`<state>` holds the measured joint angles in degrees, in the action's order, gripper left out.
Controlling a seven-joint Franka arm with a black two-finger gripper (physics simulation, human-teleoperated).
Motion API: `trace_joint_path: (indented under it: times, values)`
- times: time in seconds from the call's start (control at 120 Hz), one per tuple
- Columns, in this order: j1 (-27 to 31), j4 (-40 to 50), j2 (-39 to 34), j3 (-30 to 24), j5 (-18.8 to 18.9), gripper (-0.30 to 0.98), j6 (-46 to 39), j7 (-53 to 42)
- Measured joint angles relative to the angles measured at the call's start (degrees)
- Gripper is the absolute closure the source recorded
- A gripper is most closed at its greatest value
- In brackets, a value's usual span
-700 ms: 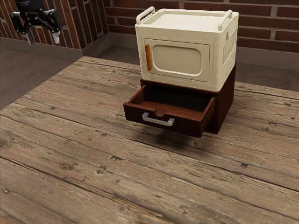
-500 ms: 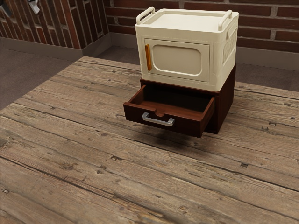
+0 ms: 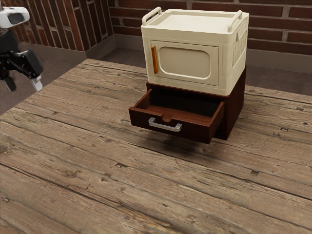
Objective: Push the drawer handle with one arm to close the drawer
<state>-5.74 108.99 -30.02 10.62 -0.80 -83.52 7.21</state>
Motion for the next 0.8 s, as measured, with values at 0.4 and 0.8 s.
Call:
trace_joint_path:
  times: [0.4,0.8]
  values:
    - [-5.0,20.9,15.7,-2.3,-3.7,0.02,-23.7,2.4]
    - [-13.5,8.3,32.6,-2.2,-5.9,0.42,-36.8,5.0]
